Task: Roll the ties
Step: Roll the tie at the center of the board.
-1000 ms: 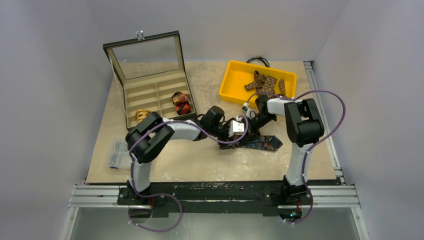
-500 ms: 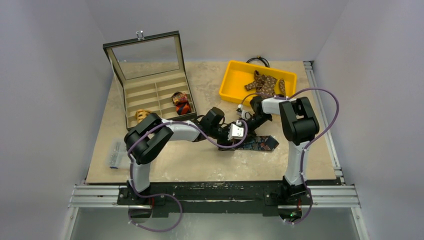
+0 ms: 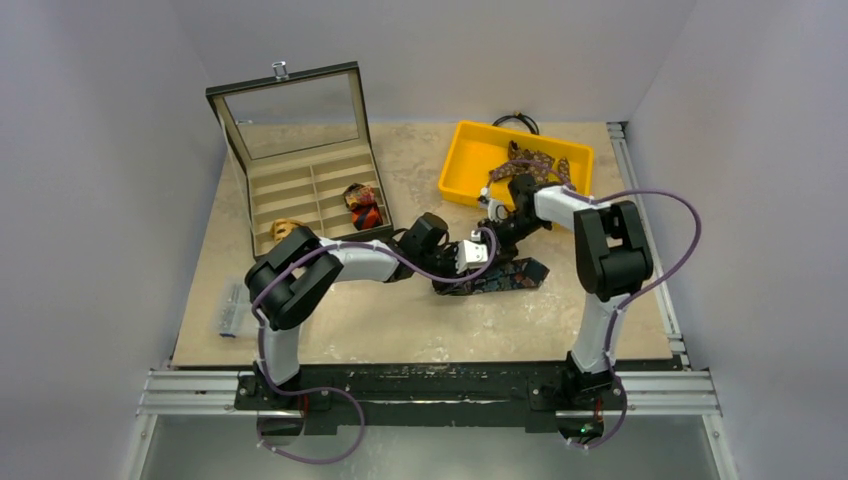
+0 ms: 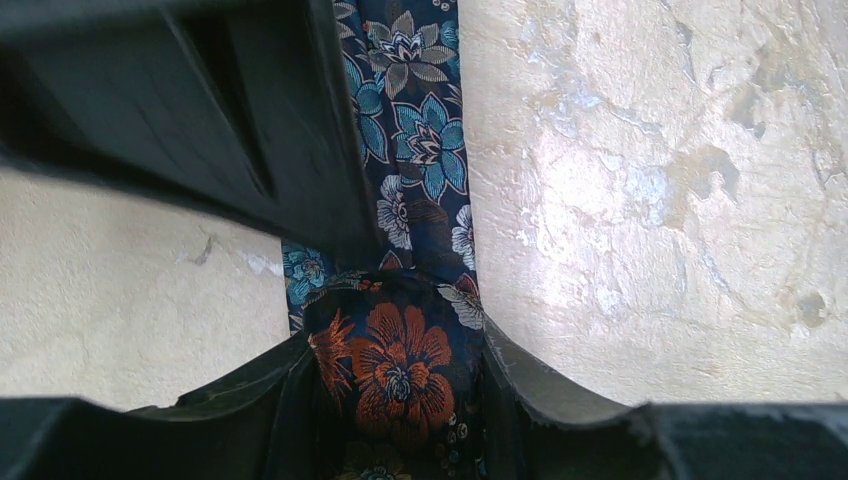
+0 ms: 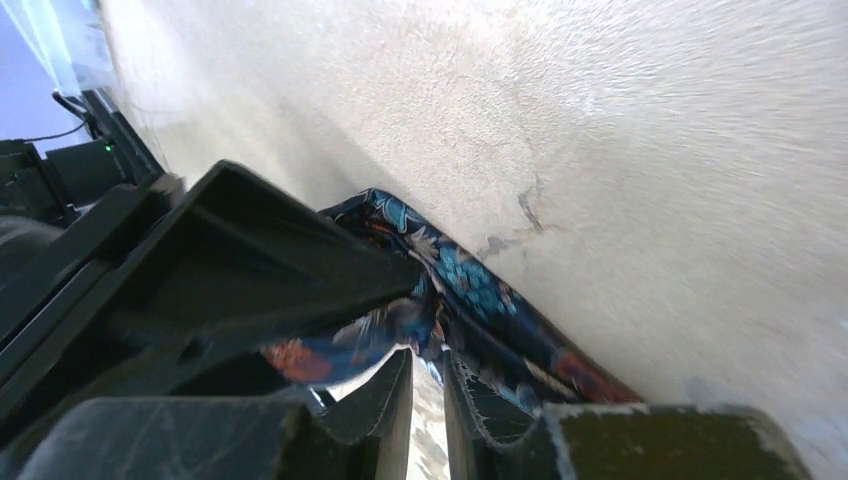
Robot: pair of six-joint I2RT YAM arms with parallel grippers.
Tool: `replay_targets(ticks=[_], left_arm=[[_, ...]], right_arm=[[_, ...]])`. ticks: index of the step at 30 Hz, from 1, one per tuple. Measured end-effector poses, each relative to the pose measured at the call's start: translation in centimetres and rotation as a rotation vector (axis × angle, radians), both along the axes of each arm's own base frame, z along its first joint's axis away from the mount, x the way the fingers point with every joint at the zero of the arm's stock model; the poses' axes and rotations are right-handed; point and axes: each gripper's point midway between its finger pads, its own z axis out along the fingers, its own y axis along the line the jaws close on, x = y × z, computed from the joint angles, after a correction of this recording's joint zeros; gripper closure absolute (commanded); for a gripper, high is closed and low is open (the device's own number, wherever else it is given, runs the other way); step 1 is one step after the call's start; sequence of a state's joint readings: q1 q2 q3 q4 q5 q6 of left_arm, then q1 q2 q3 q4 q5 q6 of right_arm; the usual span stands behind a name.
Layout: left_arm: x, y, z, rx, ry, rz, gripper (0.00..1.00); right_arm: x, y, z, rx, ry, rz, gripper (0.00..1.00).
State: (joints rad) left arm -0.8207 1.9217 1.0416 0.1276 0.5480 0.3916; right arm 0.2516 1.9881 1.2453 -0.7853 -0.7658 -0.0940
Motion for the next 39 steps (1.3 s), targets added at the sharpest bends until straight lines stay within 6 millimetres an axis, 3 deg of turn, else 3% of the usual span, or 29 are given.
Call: replay_targets(ticks=[9,14,18,32,39], left_arm=[[0.0,0.3,-0.1,0.013,0.030,0.041,0.66],[0.1,0.4,-0.1,0.022,0.032,0.044,0.66],[0.1,0.4,-0.1,0.026,0.034,0.045,0.66],[0.1,0.4,-0.1,0.030,0.036,0.046,0.67],[0.1,0.4,-0.1,0.031,0.036,0.046,0.67]], right_arm=[[3.5,-4.5,4.1,-0.027,-0.165,-0.113,0.59],[4.3,-8.7,3.9,-0.175,-0.208,-0.193,0.54],[4.0,-10.7,2.8,-0.257,-0.202,-0.222,0.56],[4.2,-10.7,-0.7,-0.276,-0.130,-0.204,0.63],[4.0,-9.9,-0.2,-0.225,-0.115,-0.198,0.67]])
